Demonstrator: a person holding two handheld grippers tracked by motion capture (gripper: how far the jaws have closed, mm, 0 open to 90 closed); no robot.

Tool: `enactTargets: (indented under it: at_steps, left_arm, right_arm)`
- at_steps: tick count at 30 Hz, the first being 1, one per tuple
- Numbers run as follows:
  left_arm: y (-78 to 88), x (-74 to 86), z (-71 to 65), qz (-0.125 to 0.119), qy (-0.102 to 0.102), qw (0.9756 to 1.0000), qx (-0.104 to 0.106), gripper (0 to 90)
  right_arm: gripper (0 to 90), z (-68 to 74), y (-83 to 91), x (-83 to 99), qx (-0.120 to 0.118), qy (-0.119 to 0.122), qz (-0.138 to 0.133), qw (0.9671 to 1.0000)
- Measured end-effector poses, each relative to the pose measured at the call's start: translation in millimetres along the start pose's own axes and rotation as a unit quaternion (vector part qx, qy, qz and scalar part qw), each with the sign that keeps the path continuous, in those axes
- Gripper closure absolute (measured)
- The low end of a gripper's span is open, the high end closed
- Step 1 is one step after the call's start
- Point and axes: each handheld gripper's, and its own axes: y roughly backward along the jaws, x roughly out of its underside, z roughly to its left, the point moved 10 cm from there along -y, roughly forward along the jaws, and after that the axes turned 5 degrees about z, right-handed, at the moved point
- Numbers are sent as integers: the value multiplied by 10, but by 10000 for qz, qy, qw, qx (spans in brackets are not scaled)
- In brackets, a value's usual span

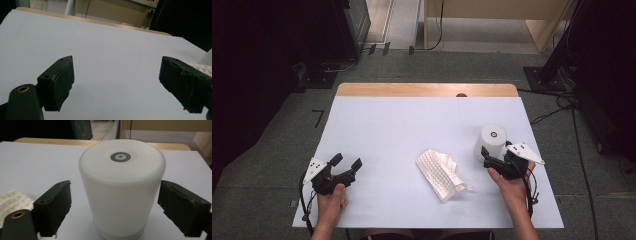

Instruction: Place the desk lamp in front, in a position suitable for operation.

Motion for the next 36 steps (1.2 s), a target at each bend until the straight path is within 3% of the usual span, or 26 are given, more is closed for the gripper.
enactTargets:
  at_steps: [3, 10, 21, 29, 34, 36]
  left_arm:
    - [2, 0, 1, 0, 12, 10000, 22, 135]
    - [-7, 4, -4, 40, 51, 9999, 110, 136]
    - [-11, 9, -23, 68, 1, 9998, 165, 137]
    - [-16, 14, -27, 87, 0, 9998, 167, 138]
    - [-24, 17, -27, 110, 5, 9998, 178, 139]
    - [-25, 16, -27, 111, 19, 9997, 195, 139]
  right_arm:
    - [103, -32, -114, -6, 232, 17, 165, 9996]
    - [80, -55, -237, -44, 228, -33, 300, 9993]
    - [57, -61, -356, -64, 187, -131, 306, 9993]
    - [54, -72, -446, -65, 394, -207, 230, 9987]
    - [57, -82, -497, -50, 324, -316, 234, 9987]
    - [72, -82, -487, -66, 432, -211, 177, 9987]
